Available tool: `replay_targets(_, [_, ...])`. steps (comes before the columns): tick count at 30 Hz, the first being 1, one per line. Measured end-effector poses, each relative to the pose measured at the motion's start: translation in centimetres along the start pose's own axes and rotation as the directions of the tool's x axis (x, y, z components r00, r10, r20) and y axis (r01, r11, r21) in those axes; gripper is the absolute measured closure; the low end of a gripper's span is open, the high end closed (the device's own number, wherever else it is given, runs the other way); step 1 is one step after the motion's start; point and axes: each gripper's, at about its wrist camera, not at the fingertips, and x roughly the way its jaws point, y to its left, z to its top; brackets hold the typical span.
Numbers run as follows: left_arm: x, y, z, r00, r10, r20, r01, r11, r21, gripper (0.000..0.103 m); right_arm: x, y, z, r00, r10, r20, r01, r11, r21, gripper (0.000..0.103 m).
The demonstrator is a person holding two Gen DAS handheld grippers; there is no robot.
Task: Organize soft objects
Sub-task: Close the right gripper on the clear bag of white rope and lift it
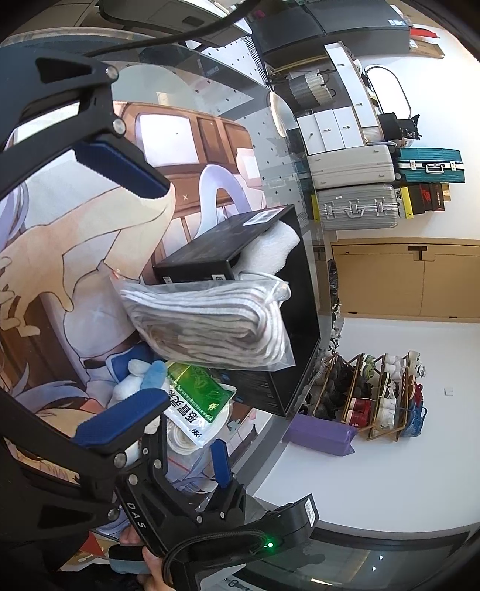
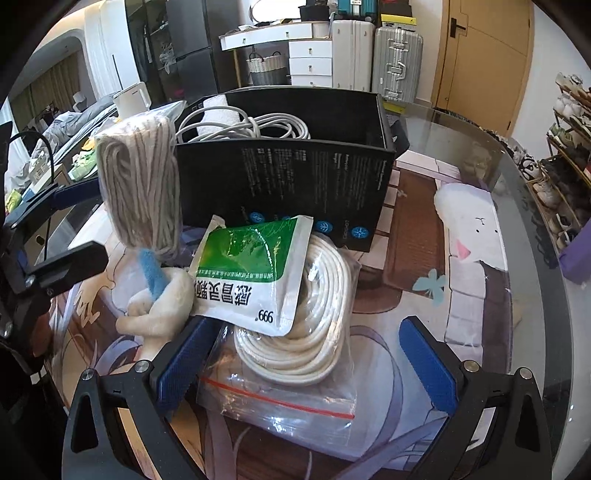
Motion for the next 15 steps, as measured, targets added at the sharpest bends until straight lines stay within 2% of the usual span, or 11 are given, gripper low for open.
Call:
replay_targets(4, [0.1,0.0,-0.1,1.0,-0.005,-0.003,0.005,1.0,-0.001,0.0,0.3,0.5,0.2,1.0,-0.027,-0.001,0.027,1.0,-0.002,0.001])
replay_targets(15, [0.3,0.5,-0.3,1.0,-0.016,-0.019,0.016,1.0,-0.027,0.0,0.6,-1.4,0.2,0.999,-0.049,0.014,0.049,0.998,0.029,0.001])
